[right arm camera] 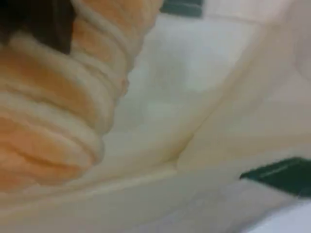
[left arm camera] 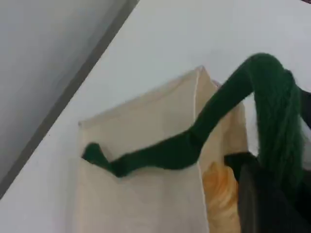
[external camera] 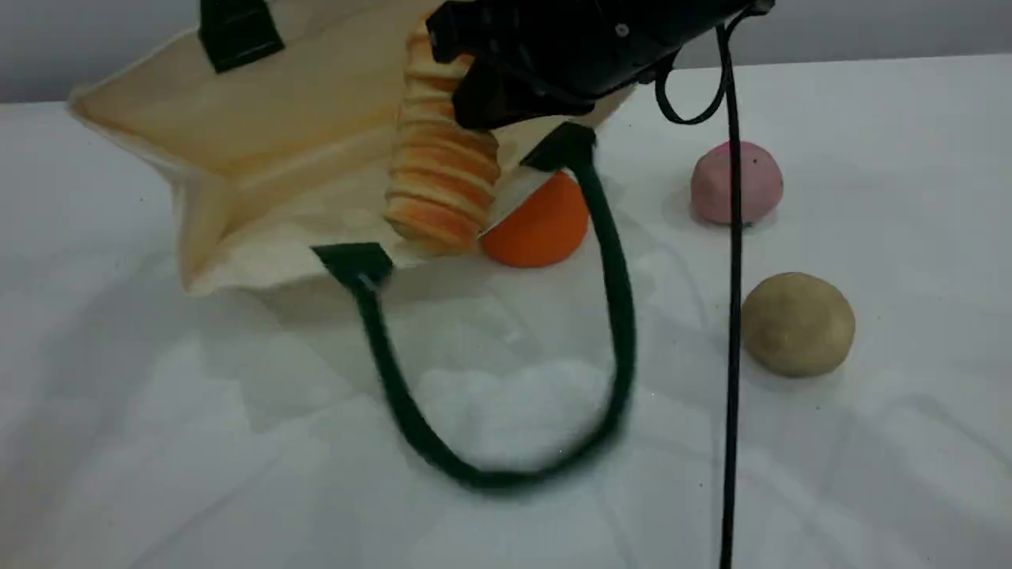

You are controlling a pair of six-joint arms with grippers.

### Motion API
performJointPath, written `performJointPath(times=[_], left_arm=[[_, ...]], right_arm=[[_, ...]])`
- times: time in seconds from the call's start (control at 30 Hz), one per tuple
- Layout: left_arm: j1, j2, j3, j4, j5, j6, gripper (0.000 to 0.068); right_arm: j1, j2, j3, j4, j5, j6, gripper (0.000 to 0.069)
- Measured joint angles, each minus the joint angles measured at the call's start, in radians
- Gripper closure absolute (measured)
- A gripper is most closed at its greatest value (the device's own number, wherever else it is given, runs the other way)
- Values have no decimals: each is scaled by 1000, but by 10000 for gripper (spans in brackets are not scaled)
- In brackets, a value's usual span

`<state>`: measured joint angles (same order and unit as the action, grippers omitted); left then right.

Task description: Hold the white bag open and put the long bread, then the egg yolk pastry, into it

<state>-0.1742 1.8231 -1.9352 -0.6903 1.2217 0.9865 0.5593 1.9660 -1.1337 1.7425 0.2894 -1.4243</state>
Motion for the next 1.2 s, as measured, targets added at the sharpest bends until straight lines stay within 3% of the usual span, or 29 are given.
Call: performJointPath(times=[0.27,0.53,0.67,0.83,0.93,1.2], left_arm=[[0,0,0,-22,-1,0,598],[0,0,0,-21,-2,0,598],[0,0,0,-20,-1,0,598],[0,0,0,-17,0,0,598],[0,0,0,-17,0,0,598],[0,0,0,-16,0,0,598]], right_arm=[[0,0,-35,0,-59,199,647],[-1,0,-51,5,-137,125,621],[-1,0,-51,4,-81,119,505],[-1,-1,-51,0,-20,120,250],[-1,-11,-51,0,16,113,156],[-1,-112,-51,-60,55,152,123]])
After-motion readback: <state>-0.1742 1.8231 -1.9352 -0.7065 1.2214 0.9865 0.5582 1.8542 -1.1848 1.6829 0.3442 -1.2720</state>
